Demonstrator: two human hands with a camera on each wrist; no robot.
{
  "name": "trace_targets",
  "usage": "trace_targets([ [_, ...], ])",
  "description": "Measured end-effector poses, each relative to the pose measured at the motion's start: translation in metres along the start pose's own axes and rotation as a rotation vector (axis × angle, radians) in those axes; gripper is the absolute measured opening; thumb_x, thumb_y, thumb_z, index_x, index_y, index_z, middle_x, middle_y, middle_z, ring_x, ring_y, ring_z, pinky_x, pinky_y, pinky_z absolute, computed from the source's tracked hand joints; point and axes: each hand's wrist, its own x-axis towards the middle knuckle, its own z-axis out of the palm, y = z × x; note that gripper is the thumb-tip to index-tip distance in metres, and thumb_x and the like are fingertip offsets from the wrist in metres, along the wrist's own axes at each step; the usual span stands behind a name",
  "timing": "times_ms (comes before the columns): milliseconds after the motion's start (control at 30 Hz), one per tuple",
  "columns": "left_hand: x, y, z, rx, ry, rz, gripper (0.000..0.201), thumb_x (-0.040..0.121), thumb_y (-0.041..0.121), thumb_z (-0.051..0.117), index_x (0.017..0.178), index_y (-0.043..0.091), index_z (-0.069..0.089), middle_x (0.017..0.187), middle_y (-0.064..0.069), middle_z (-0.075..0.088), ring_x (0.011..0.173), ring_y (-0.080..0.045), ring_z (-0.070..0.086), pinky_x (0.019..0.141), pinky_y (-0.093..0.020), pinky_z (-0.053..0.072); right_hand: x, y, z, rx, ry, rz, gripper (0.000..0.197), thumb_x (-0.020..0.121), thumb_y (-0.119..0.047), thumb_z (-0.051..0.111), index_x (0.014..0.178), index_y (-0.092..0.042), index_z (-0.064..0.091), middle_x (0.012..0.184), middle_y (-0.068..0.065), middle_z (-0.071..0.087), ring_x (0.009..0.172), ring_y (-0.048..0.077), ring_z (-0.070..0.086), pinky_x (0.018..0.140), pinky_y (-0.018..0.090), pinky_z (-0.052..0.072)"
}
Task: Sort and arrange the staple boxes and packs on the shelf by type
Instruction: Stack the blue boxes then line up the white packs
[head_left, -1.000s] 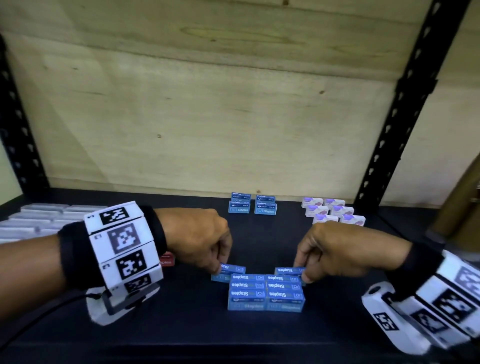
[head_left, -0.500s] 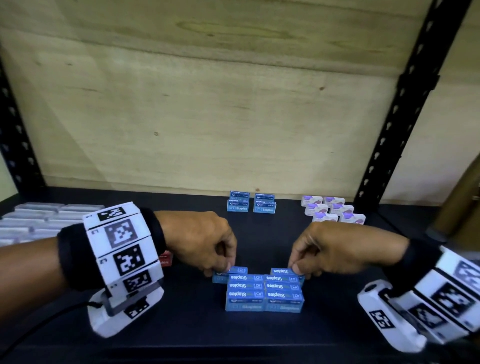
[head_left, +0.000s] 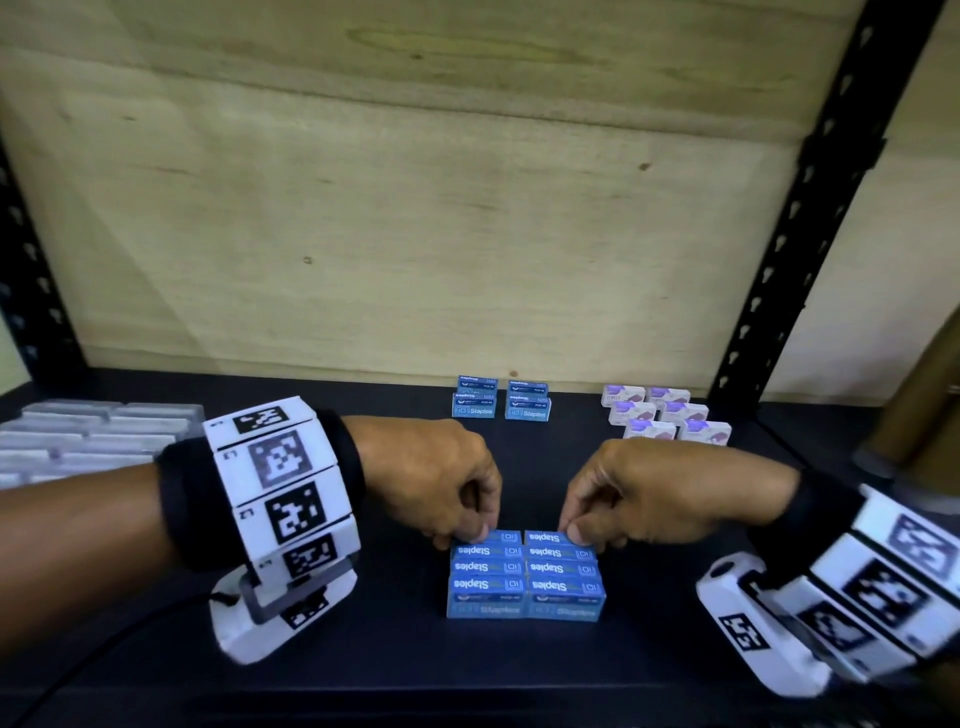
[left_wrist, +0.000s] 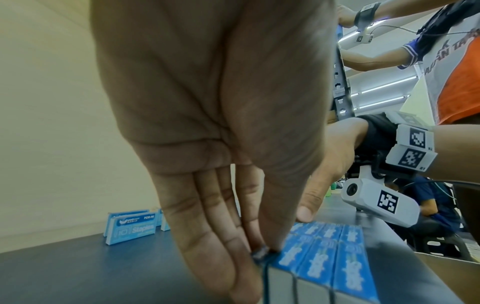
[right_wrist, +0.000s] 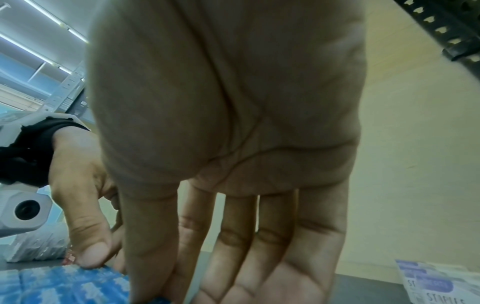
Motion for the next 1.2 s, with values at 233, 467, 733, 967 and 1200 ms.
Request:
trace_targets([
  [233, 0.003, 0.003, -0.001, 0.011, -0.016, -0.001, 0.011, 0.093, 0.028, 0.060, 0.100, 0.024, 0.069, 0.084, 0.005, 0.075, 0.079, -0.010, 0.070, 0.075, -0.019, 0.051, 0.001, -0.002, -0.001, -0.023, -0.007, -0.002, 0.010, 0.094, -0.028, 0.064, 0.095, -0.025, 0.074, 0.069, -0.012, 0.068, 0.063, 0.002, 0.059, 0.064, 0.015, 0.045],
  [467, 0.005, 0.002, -0.005, 0.040, -0.012, -0.004, 0.012, 0.092, 0.034, 0.060, 0.097, 0.026, 0.069, 0.079, 0.007, 0.074, 0.076, -0.005, 0.068, 0.081, -0.024, 0.053, 0.004, -0.005, -0.006, -0.024, -0.030, 0.028, 0.016, 0.094, -0.034, 0.063, 0.098, -0.023, 0.074, 0.081, -0.004, 0.074, 0.068, 0.004, 0.061, 0.074, 0.022, 0.052],
  [733, 0.024, -0.020, -0.030, 0.177, 0.166, -0.060, 0.016, 0.089, 0.035, 0.063, 0.099, 0.026, 0.072, 0.091, 0.014, 0.071, 0.085, -0.005, 0.064, 0.083, -0.025, 0.052, 0.036, 0.001, -0.033, -0.181, 0.154, 0.117, 0.011, 0.090, -0.040, 0.067, 0.096, -0.033, 0.071, 0.071, -0.019, 0.063, 0.065, -0.004, 0.056, 0.075, 0.022, 0.047],
  [967, 0.060, -0.043, -0.061, 0.364, 0.273, -0.212, 0.024, 0.089, 0.042, 0.064, 0.109, 0.030, 0.064, 0.096, 0.012, 0.058, 0.093, -0.014, 0.058, 0.074, -0.029, 0.045, 0.075, 0.013, -0.066, -0.267, 0.255, 0.196, 0.019, 0.089, -0.032, 0.070, 0.107, -0.027, 0.070, 0.099, -0.010, 0.065, 0.091, 0.012, 0.060, 0.078, 0.025, 0.044],
  [1200, 0.093, -0.059, -0.080, 0.364, 0.239, -0.256, 0.029, 0.088, 0.035, 0.070, 0.114, 0.021, 0.066, 0.109, 0.003, 0.064, 0.095, -0.017, 0.057, 0.073, -0.028, 0.040, 0.111, 0.024, -0.079, -0.332, 0.245, 0.277, 0.028, 0.086, -0.026, 0.074, 0.114, -0.026, 0.070, 0.112, -0.001, 0.066, 0.092, 0.016, 0.056, 0.081, 0.027, 0.045],
])
